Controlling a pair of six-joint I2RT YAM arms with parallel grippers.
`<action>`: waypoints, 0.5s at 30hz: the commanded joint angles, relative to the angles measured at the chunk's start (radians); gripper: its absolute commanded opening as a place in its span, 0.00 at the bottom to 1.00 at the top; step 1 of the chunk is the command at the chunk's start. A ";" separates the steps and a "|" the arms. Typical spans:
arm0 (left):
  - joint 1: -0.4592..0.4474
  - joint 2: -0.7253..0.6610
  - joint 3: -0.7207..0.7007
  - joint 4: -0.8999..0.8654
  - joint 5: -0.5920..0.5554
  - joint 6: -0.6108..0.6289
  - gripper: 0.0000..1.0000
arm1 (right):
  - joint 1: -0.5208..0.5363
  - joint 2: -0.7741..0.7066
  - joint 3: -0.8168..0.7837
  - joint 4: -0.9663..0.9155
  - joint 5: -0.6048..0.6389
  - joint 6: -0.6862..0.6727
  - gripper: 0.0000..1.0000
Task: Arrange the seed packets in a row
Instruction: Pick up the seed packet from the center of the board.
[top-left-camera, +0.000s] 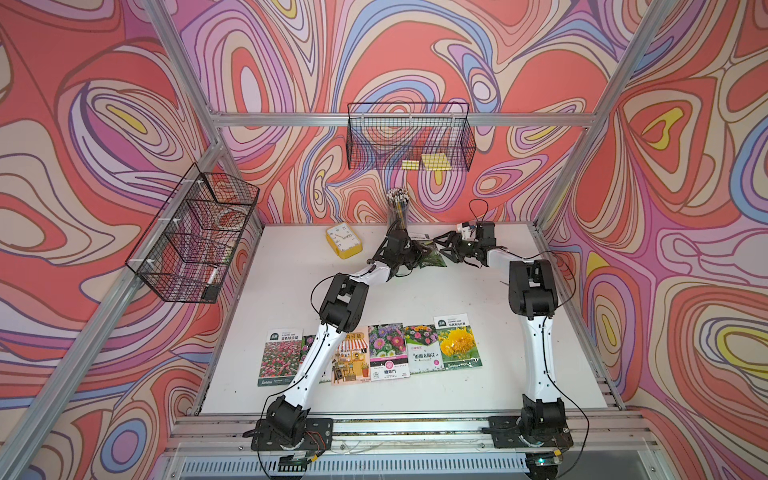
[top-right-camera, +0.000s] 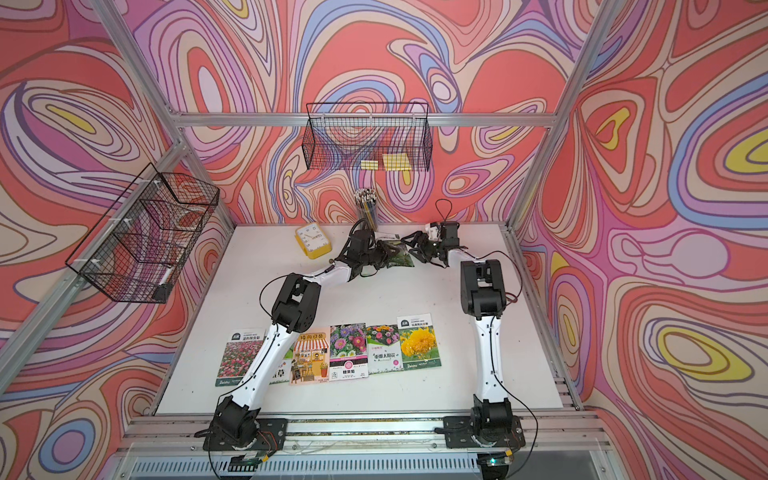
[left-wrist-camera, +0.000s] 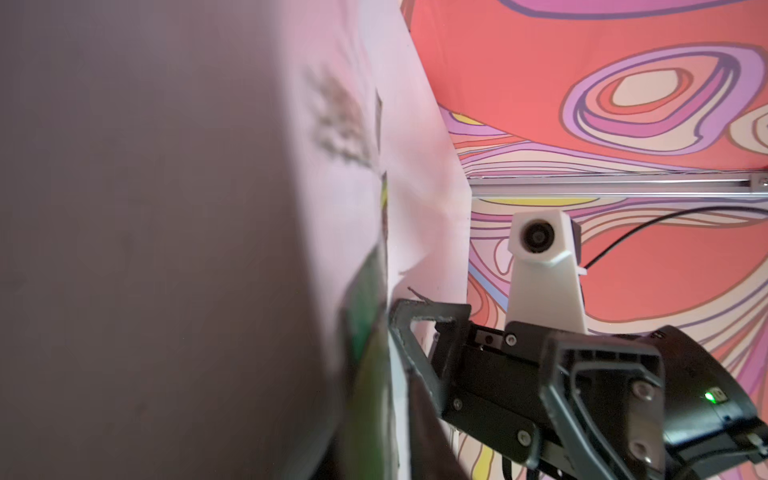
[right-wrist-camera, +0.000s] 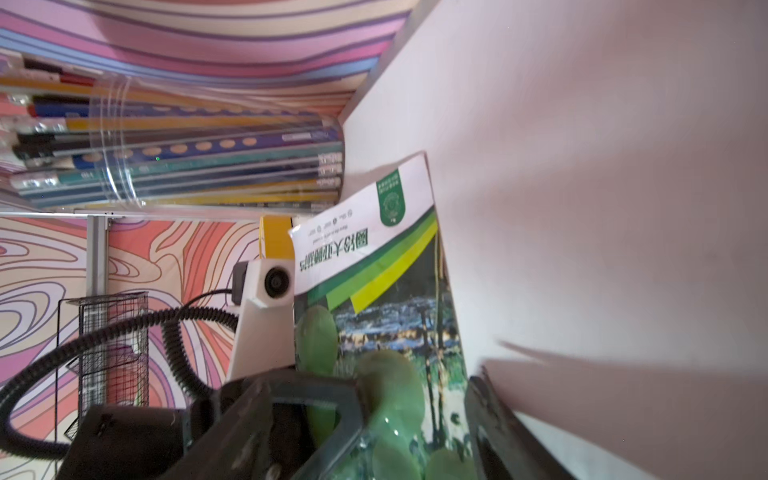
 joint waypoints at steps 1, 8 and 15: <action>0.023 -0.021 -0.047 -0.044 0.075 0.080 0.00 | -0.022 -0.045 -0.122 -0.096 0.038 -0.030 0.75; 0.046 -0.228 -0.213 -0.224 0.295 0.458 0.00 | -0.026 -0.355 -0.397 -0.117 0.075 -0.156 0.80; 0.024 -0.521 -0.585 -0.151 0.313 0.607 0.00 | -0.023 -0.572 -0.687 0.093 -0.027 -0.041 0.81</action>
